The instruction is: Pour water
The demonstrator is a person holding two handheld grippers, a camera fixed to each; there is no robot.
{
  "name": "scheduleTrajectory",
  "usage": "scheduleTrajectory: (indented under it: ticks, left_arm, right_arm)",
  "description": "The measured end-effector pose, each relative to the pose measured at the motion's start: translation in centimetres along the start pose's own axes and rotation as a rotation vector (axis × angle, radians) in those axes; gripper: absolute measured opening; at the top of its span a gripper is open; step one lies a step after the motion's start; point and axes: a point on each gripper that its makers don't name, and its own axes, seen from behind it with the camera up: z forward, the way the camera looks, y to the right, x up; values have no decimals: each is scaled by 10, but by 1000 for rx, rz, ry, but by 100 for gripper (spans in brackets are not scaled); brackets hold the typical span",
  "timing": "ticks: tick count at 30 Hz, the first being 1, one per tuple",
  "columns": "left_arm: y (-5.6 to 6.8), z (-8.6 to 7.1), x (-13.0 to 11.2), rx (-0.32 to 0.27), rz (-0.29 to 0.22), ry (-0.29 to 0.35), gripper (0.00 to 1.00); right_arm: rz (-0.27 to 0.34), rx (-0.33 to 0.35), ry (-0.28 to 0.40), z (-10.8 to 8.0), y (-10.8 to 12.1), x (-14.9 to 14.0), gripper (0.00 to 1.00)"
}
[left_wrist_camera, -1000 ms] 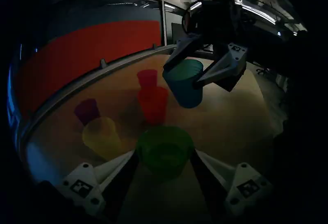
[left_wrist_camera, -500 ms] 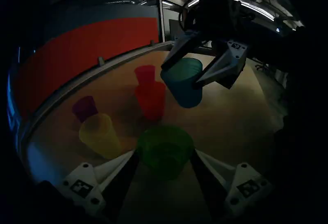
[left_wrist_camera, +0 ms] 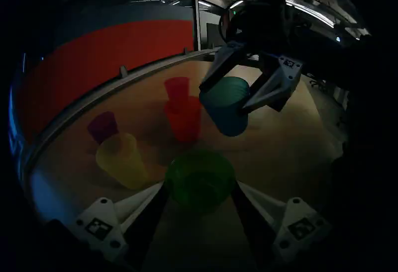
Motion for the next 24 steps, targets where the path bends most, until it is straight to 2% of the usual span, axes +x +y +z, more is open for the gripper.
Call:
scheduleTrajectory:
  ticks: [15,21,24]
  left_arm:
    - [-1,3,-7,8,6,-26,88]
    - [-3,-3,-2,6,-14,-10,89]
    - [-5,-7,-3,13,-7,-13,89]
  right_arm:
    - [11,11,-11,3,-4,-7,97]
    - [17,16,-21,6,-4,-13,97]
    - [17,19,-24,8,-5,-15,97]
